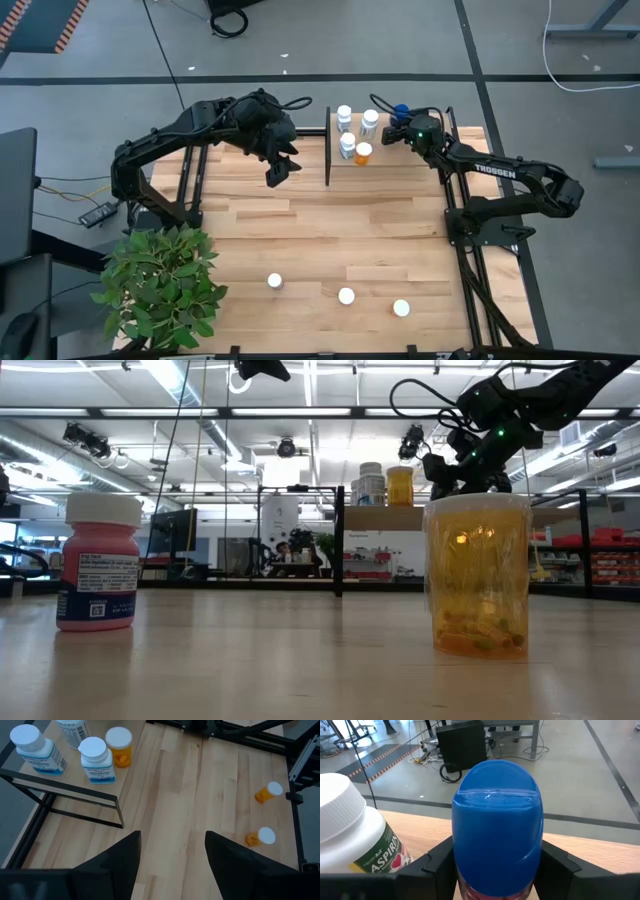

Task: Pick and place medicine bottles onto shelf by color
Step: Put the blue gummy medicine bottle on the shelf

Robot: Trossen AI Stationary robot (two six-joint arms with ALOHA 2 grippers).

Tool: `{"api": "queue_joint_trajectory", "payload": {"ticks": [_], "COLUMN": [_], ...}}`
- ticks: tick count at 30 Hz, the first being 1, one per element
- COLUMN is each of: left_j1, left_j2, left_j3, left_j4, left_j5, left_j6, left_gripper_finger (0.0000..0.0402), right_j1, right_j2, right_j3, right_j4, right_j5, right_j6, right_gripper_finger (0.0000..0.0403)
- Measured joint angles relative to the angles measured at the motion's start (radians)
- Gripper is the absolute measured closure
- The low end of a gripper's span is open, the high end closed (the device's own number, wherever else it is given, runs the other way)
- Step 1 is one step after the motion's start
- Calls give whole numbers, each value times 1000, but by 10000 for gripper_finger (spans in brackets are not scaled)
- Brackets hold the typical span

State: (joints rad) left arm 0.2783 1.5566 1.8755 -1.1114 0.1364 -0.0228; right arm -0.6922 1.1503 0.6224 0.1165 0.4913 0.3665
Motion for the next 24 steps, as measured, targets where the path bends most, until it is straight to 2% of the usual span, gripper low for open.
{"api": "queue_joint_trajectory", "payload": {"ticks": [24], "left_j1": [-1], "left_j2": [0], "left_j3": [0], "left_j4": [0], "left_j5": [0], "left_j6": [-18], "left_gripper_finger": [182], "right_j1": [0], "right_j2": [-1], "right_j3": [2], "right_j4": [-34], "right_j5": [16], "right_j6": [-12], "right_gripper_finger": [189]}}
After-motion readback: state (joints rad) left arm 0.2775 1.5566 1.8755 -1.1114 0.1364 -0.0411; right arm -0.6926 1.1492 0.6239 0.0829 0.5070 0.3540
